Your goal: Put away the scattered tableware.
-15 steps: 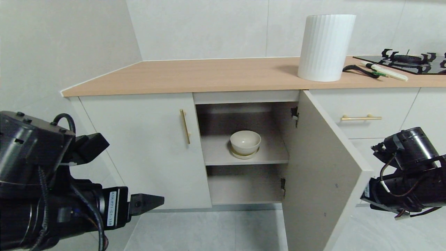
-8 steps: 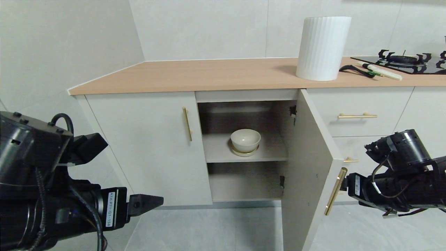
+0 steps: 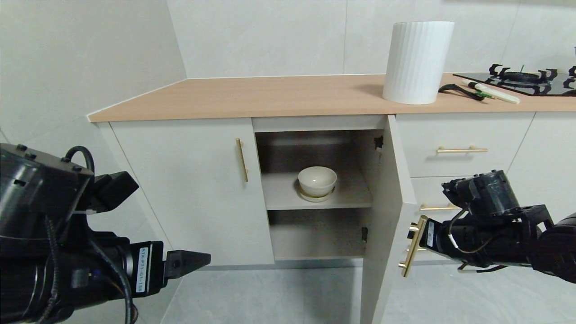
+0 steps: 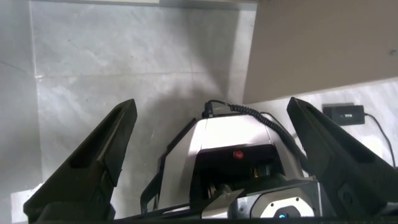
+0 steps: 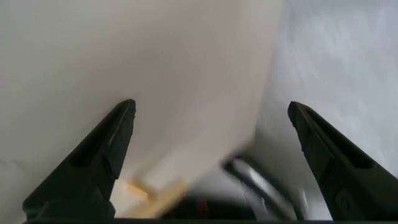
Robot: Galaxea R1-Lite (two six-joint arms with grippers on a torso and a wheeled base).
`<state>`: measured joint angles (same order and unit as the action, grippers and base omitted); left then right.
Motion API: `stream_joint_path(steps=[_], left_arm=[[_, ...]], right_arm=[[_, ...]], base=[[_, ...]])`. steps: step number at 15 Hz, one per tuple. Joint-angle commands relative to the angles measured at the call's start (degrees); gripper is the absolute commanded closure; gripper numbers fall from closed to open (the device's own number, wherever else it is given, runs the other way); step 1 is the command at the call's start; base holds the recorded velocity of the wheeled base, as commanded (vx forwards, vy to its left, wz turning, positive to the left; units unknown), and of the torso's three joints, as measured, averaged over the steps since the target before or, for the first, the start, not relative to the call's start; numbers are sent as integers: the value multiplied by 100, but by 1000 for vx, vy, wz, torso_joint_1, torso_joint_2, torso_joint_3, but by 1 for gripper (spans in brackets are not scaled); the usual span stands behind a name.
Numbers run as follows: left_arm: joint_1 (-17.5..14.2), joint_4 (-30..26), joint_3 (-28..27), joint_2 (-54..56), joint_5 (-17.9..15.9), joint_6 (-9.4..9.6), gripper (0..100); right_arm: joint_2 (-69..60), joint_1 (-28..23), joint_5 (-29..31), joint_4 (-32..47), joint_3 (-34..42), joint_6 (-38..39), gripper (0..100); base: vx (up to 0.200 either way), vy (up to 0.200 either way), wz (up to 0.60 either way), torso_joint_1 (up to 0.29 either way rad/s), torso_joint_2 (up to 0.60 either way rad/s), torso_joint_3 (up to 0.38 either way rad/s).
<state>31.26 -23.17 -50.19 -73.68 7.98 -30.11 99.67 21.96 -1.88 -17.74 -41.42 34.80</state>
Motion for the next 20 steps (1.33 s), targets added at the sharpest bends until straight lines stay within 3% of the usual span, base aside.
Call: stream_joint_path(steps=[1, 2, 6, 10, 15, 20], left_arm=[[3, 6, -8, 3, 1, -4, 0], [3, 23, -8, 3, 1, -4, 0], [3, 67, -17, 108, 10, 5, 0], [3, 67, 0, 275, 1, 207, 0], [47, 314, 159, 284, -25, 313, 0], [65, 463, 273, 258, 1, 410, 0]], right_arm=[[316, 54, -14, -318, -24, -26, 0], [545, 46, -155, -643, -138, -53, 0], [1081, 142, -454, -643, -1026, -97, 0], [1652, 265, -445, -643, -1773, -343, 0], [1837, 318, -401, -714, -2019, -264, 0], [2021, 362, -375, -1197, -2168, 299, 0]], base=[[0, 0, 0, 0, 0, 0], [0, 0, 0, 0, 0, 0], [0, 0, 0, 0, 0, 0], [0, 0, 0, 0, 0, 0], [0, 0, 0, 0, 0, 0], [40, 0, 0, 0, 0, 1]])
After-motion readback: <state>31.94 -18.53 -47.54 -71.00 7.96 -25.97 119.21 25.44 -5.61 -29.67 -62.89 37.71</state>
